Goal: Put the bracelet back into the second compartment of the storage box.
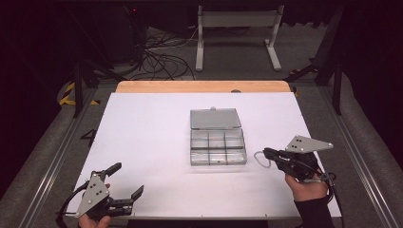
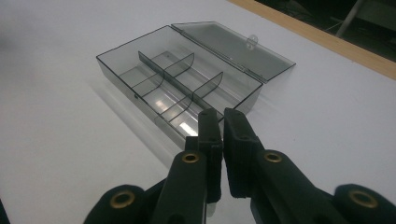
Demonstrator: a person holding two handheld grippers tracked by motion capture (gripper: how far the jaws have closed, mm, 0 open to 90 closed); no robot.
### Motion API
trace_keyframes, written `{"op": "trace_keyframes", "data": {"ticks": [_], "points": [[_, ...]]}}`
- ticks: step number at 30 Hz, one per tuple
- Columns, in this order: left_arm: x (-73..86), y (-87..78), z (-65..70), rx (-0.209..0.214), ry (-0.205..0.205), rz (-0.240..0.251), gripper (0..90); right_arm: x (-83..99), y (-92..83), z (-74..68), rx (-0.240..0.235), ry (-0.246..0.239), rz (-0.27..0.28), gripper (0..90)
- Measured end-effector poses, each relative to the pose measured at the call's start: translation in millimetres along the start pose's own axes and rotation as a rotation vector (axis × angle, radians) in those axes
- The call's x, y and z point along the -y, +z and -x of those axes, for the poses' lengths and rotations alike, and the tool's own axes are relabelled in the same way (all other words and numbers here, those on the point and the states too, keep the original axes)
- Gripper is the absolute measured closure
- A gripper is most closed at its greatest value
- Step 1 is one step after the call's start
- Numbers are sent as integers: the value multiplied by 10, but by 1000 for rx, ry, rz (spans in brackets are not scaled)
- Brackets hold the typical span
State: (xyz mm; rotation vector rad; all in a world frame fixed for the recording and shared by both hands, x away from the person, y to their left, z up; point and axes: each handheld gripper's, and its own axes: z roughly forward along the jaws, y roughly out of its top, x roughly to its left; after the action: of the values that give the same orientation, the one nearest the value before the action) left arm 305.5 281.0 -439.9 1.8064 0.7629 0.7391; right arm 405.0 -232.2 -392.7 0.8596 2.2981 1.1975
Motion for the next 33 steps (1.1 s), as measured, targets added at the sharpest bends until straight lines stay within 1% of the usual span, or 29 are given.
{"op": "trace_keyframes", "data": {"ticks": [5,7,10,11,15,20,24,25,28,32,33], "points": [[0,2,1,0,-1,0,55,-13,-2,-8,0,0,4,867],[0,2,1,-1,-1,-1,55,-18,1,-9,9,-7,-1,867],[0,1,1,-2,0,0,55,-32,7,-30,37,-19,-19,867],[0,1,1,-1,-1,0,55,-36,9,-31,38,-18,-20,867],[0,0,1,-1,-1,0,56,-50,9,-25,33,-19,-17,867],[0,0,0,-2,-1,0,55,-65,9,-7,26,-5,-23,867],[-1,1,1,-2,-1,-1,56,-93,12,10,11,-4,-21,867],[0,1,1,-1,-1,-1,55,-110,15,8,6,2,-21,867],[0,0,-1,1,-3,-1,55,-167,39,6,-2,2,-21,867],[1,-1,-2,1,-4,0,56,-280,99,-4,-14,-12,-25,867],[1,-1,-3,1,-3,-1,56,-280,99,-4,-14,-12,-25,867]]}}
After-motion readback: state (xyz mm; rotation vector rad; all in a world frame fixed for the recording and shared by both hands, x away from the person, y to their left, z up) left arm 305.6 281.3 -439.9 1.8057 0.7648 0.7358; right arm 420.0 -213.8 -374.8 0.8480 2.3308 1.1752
